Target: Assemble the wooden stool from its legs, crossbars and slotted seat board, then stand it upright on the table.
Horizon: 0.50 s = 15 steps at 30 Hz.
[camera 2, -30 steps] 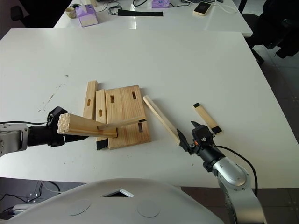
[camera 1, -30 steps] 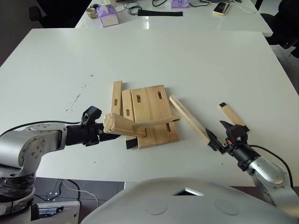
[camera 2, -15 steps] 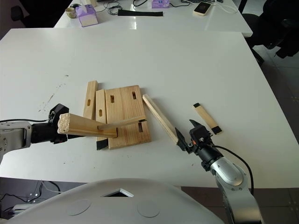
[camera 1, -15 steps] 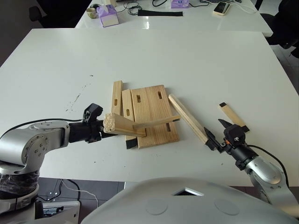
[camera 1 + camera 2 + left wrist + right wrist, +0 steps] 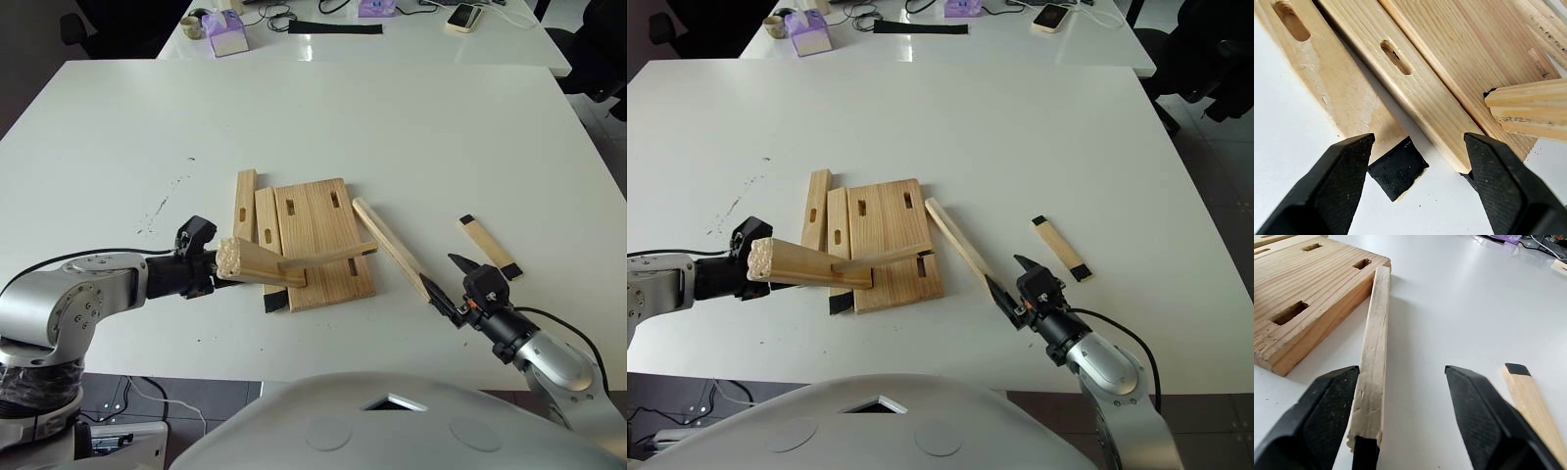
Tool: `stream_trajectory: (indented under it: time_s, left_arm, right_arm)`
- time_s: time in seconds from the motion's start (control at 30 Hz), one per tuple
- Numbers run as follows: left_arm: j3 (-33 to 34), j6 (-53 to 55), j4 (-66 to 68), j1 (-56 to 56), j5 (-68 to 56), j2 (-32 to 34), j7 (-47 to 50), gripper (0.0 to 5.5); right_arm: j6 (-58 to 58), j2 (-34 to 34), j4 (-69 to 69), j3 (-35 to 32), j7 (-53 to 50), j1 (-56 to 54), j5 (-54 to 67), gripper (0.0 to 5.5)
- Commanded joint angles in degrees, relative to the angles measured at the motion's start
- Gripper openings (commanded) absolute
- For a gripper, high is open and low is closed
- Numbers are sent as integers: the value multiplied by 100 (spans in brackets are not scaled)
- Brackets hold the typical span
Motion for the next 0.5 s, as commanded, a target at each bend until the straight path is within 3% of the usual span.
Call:
stream_trajectory:
  time_s: [0.03,0.23,0.5]
  left_arm:
    - [-48,-40,-10,-55,-4,37,18,343]
    - [-66,-48,18,-98,-9,72,-16,343]
    - [21,-39,-32,-6,-34,35,7,343]
  right_arm:
    - [-172,-21,161,68,-53,62,-218,327]
    - [-363,9,273,175,-82,137,-431,327]
    - [-335,12,-114,-207,31,196,-88,327]
